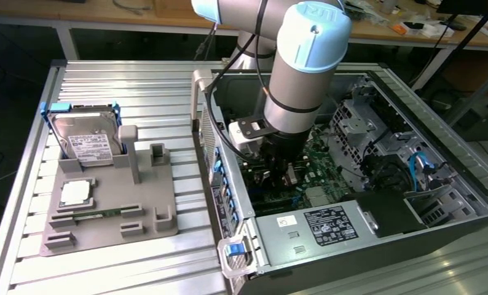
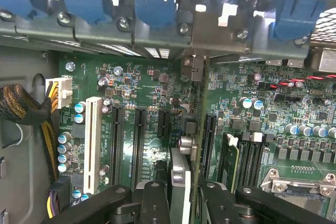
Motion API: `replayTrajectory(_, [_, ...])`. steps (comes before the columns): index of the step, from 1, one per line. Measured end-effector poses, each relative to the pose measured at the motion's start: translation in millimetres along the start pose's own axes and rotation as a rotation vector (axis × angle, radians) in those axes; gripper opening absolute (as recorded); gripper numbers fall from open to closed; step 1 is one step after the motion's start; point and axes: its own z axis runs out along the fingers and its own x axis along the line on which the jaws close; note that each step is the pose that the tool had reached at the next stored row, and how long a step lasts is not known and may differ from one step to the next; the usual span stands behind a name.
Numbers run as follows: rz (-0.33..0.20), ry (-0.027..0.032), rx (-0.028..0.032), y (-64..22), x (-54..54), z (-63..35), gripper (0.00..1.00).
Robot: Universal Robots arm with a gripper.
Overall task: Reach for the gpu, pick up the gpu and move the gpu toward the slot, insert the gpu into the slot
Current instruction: 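Insert the gpu into the slot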
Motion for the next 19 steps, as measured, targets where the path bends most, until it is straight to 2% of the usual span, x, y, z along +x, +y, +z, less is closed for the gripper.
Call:
replayTrajectory(9, [0.0, 0.0006, -0.0004, 0.0, 0.1, -0.3, 0.29])
replayTrajectory(10, [0.0, 0.0005, -0.0004, 0.0, 0.1, -0.3, 0.35])
replayTrajectory(19, [0.0, -0.0001, -0.0003, 0.1, 0.0, 0.0, 0.36])
